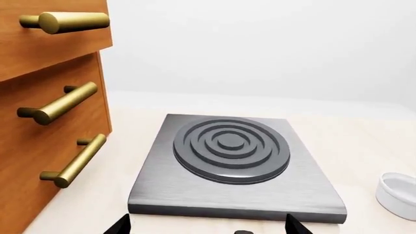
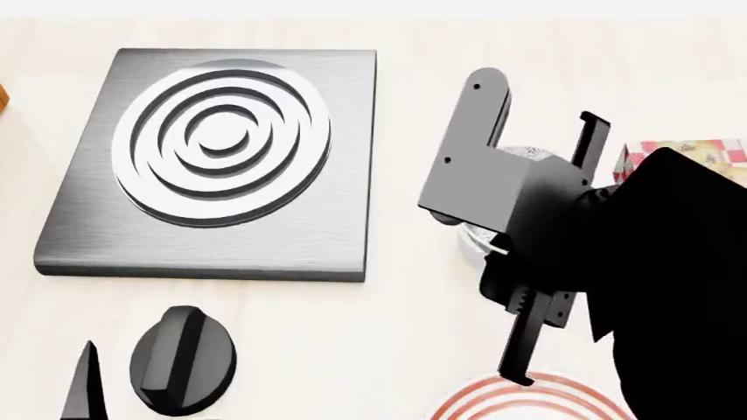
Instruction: Pick the akita bowl on the ramekin and place it on the plate.
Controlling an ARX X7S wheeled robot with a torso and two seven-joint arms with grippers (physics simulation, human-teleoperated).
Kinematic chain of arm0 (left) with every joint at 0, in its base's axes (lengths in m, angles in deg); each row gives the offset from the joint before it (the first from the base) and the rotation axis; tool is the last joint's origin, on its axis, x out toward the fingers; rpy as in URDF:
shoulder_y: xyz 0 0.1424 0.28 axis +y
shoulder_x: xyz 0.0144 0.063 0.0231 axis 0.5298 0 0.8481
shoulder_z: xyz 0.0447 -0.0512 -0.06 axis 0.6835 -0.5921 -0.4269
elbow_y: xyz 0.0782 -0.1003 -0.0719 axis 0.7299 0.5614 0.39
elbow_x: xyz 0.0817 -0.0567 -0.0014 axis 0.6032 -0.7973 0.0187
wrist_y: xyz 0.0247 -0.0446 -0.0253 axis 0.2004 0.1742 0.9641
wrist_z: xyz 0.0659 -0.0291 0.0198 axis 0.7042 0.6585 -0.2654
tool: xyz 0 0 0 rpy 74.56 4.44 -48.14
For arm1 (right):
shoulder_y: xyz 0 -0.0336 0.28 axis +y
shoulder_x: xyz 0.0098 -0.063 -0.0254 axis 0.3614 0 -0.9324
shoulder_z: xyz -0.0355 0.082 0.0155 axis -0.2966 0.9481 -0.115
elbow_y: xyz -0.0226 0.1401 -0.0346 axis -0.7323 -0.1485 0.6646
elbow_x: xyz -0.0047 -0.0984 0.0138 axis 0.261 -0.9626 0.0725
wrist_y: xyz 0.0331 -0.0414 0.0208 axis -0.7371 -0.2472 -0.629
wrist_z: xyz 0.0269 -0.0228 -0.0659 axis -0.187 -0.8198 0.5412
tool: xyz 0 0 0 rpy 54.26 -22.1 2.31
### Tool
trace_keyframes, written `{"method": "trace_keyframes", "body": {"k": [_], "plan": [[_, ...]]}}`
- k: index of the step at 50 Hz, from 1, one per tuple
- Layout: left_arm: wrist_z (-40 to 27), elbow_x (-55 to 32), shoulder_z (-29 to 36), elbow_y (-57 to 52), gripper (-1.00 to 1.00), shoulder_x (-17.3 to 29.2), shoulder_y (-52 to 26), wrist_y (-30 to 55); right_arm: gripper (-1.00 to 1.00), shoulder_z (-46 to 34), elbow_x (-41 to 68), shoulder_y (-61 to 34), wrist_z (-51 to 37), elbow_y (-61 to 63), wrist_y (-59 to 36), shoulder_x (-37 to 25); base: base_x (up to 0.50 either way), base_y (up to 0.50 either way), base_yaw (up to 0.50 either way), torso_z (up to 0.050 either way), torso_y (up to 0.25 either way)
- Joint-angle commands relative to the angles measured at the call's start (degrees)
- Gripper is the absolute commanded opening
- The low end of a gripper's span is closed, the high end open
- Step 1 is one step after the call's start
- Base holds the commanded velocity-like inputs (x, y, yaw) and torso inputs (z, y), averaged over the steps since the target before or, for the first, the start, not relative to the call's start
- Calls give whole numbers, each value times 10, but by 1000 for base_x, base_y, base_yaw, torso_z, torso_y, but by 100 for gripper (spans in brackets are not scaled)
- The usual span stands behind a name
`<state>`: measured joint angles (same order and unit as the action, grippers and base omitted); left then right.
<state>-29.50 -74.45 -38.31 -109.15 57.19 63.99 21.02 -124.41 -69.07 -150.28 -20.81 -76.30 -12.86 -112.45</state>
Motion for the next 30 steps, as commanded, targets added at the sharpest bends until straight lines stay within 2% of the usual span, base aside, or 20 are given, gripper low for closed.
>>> {"method": "trace_keyframes", "body": {"k": [1,8,30], "plan": [[-2,-2,2,2,100,3,-2,-1,-100,12,13,5,6,88,-30,-40,0,0,0,0,0],[-5,-2,3,1,100,5,-1,-2,-100,45,36,36,-13,137,-44,-60,0,0,0,0,0],[-13,-2,8,-4,100,10,4,-4,-100,67,63,109,-51,218,-60,-91,0,0,0,0,0]]}}
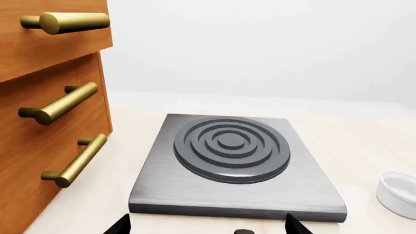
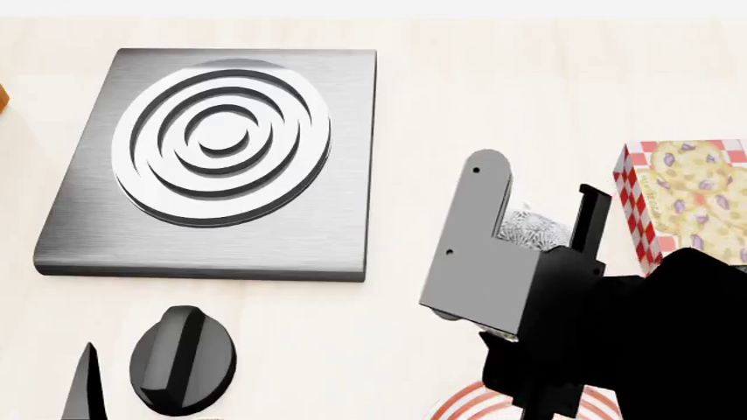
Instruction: Pick the akita bowl on the ramekin and place it on the plate.
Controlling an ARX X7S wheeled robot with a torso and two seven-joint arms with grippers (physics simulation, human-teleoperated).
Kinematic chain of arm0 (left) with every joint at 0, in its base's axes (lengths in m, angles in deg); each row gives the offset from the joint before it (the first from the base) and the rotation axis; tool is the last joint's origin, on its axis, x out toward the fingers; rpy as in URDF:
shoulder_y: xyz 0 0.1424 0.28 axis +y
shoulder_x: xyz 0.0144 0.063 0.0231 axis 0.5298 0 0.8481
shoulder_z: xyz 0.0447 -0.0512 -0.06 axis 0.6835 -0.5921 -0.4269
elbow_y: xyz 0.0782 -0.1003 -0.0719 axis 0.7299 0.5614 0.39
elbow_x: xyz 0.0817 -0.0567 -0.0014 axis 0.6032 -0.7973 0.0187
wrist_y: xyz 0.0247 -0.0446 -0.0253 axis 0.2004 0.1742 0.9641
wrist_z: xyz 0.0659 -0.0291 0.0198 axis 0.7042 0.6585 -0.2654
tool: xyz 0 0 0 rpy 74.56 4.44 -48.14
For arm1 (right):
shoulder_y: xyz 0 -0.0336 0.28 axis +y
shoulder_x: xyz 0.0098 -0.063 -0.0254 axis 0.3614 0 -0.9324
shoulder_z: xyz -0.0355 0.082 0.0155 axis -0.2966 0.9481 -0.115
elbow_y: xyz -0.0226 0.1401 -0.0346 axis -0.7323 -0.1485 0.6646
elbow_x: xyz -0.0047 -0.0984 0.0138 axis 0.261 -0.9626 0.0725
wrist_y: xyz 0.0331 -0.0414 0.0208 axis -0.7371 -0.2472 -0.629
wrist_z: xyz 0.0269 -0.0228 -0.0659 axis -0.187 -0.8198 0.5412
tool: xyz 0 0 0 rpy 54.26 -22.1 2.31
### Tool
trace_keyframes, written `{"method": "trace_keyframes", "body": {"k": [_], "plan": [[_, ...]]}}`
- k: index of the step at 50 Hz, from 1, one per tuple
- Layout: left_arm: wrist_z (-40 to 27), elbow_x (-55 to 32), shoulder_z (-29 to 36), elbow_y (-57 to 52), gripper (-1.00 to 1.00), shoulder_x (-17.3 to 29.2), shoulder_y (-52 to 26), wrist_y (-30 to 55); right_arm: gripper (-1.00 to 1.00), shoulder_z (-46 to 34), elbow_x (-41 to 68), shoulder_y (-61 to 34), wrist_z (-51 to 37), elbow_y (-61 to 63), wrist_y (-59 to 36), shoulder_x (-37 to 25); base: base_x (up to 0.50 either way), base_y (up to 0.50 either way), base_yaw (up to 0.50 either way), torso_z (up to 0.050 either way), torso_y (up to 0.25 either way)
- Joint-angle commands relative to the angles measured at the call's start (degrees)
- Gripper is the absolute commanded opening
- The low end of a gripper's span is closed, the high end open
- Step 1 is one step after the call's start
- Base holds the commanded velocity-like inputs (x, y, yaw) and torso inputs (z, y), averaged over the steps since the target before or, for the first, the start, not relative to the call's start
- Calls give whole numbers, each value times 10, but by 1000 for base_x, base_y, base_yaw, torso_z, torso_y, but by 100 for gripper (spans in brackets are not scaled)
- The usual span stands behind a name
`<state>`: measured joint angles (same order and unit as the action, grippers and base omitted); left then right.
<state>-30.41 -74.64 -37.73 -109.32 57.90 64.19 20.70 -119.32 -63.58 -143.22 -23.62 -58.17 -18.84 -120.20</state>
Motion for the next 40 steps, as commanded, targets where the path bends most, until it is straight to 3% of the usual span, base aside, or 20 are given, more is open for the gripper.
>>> {"method": "trace_keyframes", "body": {"k": [1,40], "plan": [[-4,0,2,-3,100,3,2,0,-100,18,10,42,-25,37,0,-14,0,0,0,0,0],[-13,-6,8,2,100,10,-3,-3,-100,31,43,180,-92,95,20,-49,0,0,0,0,0]]}}
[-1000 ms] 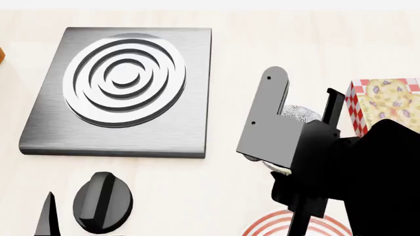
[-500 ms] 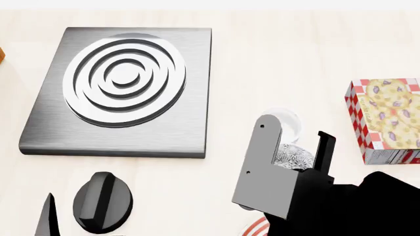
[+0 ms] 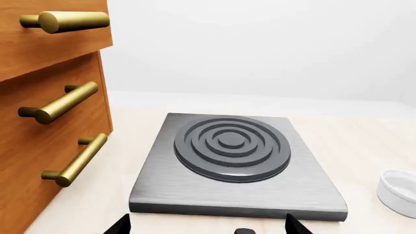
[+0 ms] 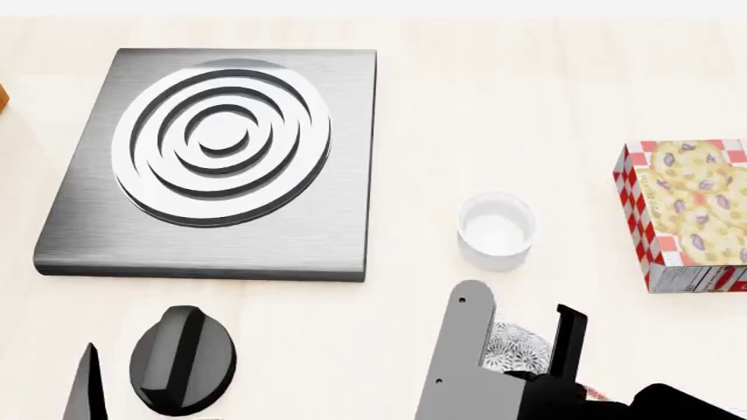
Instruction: Pick the akita bowl on the ramekin and place it on the plate.
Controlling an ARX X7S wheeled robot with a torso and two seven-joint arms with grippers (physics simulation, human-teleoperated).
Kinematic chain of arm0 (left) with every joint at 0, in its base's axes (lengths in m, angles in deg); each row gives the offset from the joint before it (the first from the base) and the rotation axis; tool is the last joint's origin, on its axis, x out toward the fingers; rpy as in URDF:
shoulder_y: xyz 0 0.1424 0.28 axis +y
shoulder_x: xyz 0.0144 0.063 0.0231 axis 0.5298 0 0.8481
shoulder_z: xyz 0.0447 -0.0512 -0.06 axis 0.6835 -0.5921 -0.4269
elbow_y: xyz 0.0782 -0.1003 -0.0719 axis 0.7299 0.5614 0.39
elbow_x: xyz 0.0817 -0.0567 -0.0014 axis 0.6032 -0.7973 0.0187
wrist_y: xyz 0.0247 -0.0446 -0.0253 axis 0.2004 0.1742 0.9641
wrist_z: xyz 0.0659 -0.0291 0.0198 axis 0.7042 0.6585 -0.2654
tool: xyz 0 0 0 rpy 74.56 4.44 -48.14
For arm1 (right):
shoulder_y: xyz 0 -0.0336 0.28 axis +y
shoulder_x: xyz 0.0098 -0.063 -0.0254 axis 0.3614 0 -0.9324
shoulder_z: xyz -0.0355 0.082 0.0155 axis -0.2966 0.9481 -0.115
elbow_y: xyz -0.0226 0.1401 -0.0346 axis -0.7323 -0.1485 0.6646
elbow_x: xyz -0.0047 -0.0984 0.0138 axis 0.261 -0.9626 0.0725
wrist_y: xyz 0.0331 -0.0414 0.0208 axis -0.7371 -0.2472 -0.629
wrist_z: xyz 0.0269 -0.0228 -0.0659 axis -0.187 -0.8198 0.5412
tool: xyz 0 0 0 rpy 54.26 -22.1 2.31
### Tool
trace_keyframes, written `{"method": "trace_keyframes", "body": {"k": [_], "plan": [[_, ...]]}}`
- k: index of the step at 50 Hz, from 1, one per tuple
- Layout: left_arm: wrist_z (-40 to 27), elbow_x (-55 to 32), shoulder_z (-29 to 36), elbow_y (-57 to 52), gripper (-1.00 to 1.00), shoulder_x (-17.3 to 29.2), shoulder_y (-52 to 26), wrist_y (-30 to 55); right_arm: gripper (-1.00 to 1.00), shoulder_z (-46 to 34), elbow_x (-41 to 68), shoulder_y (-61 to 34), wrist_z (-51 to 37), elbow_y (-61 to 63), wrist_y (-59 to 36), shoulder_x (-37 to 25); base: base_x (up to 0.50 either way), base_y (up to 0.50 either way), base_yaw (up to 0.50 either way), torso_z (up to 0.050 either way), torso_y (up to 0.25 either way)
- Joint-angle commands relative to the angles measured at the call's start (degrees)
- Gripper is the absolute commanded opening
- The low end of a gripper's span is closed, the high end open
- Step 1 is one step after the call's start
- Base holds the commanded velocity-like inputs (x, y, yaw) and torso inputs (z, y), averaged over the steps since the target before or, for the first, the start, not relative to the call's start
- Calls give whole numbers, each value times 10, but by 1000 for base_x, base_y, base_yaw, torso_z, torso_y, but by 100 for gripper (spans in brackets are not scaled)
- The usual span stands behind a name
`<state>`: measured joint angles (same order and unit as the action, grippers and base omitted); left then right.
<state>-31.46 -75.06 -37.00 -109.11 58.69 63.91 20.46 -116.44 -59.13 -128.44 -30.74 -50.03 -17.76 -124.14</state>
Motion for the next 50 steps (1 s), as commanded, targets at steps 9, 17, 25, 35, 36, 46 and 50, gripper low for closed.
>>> {"method": "trace_keyframes", "body": {"k": [9,17,25,35,36,46,50], "plan": [[-4,-2,3,0,100,4,0,-2,-100,18,14,54,-34,40,1,-32,0,0,0,0,1],[-6,-2,4,1,100,5,0,-3,-100,31,23,73,-48,43,0,-42,0,0,0,0,0],[-7,-2,6,2,100,7,0,-4,-100,40,29,89,-59,41,5,-46,0,0,0,0,0],[-9,-3,6,1,100,9,1,-6,-100,51,37,96,-67,44,2,-52,0,0,0,0,0],[-9,-4,5,1,100,9,0,-6,-100,52,39,100,-69,45,3,-53,0,0,0,0,0],[-11,-4,7,2,100,10,-1,-6,-100,61,44,139,-92,30,31,-51,0,0,0,0,1],[-12,-4,8,2,100,11,-1,-7,-100,61,44,148,-97,25,38,-49,0,0,0,0,0]]}}
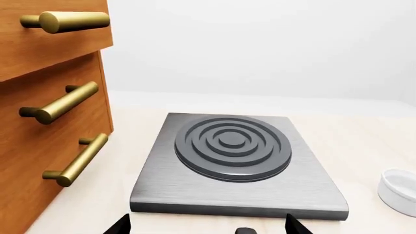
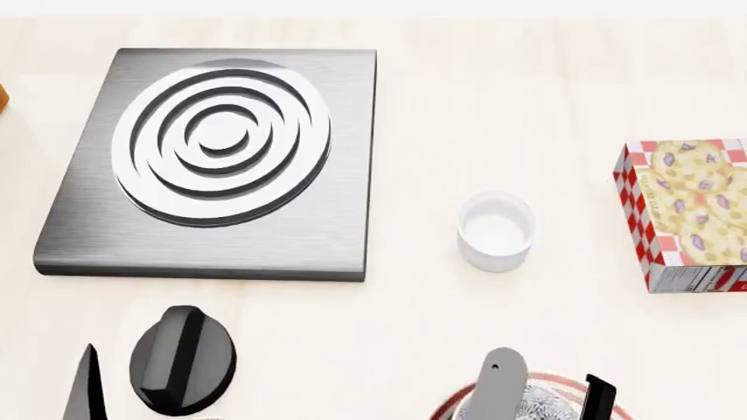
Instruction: Pick the akita bowl on the ramekin and place it on the plate.
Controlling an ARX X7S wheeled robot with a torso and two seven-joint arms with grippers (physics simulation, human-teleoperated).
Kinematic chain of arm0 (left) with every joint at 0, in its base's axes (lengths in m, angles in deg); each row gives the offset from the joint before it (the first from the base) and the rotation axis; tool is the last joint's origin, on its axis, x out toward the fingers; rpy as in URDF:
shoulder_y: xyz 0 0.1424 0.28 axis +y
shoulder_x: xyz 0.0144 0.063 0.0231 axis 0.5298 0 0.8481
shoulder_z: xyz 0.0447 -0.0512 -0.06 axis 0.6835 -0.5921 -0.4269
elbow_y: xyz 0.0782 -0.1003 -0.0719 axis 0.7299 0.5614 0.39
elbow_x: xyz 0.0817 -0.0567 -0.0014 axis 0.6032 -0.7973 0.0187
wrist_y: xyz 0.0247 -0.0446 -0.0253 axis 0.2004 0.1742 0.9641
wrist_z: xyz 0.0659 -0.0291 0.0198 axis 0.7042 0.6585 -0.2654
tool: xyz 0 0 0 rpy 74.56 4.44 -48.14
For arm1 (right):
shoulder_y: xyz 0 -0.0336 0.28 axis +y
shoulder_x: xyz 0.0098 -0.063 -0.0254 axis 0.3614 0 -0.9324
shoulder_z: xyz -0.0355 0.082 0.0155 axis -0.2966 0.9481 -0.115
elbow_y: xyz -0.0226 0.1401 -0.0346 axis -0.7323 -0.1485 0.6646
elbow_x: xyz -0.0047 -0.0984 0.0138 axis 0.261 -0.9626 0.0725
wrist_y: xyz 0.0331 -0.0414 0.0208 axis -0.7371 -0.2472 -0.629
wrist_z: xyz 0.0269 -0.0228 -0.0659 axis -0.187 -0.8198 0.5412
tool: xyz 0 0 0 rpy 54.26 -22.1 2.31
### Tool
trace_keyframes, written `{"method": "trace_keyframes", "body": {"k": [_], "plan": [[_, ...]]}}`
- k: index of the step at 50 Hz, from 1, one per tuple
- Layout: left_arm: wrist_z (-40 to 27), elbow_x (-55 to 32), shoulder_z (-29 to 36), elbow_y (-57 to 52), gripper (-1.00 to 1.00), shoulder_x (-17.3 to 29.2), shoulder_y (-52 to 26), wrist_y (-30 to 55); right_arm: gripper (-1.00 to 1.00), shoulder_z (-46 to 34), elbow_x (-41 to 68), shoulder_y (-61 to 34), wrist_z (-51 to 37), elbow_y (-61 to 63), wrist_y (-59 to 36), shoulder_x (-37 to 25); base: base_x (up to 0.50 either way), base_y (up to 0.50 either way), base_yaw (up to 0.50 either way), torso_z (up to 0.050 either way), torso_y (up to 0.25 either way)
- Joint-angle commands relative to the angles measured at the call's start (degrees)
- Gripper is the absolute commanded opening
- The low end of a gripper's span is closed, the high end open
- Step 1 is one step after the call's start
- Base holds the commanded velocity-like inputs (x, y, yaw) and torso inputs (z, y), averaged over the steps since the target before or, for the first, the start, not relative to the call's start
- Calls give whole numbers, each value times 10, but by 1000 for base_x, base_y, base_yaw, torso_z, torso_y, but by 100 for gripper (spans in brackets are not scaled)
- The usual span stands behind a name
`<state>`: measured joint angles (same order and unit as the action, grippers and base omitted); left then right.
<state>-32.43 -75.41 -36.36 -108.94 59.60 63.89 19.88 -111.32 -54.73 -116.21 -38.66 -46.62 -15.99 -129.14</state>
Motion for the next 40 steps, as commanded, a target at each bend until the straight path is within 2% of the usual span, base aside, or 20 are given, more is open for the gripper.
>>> {"method": "trace_keyframes", "body": {"k": [1,28,38,39,40], "plan": [[-2,0,2,0,100,2,0,-1,-100,11,2,29,-21,-11,22,2,0,0,0,0,0],[-8,-4,3,-1,100,6,-3,-1,-100,19,10,72,-44,-26,50,-3,0,0,0,0,0],[-7,-14,0,-2,100,8,-1,-4,-100,16,6,102,-64,-55,76,16,0,0,0,0,0],[-7,-14,0,-3,100,9,-1,-4,100,15,7,106,-65,-55,79,17,0,0,0,0,0],[-8,-14,0,-3,100,9,-1,-4,100,14,7,107,-66,-57,79,18,0,0,0,0,0]]}}
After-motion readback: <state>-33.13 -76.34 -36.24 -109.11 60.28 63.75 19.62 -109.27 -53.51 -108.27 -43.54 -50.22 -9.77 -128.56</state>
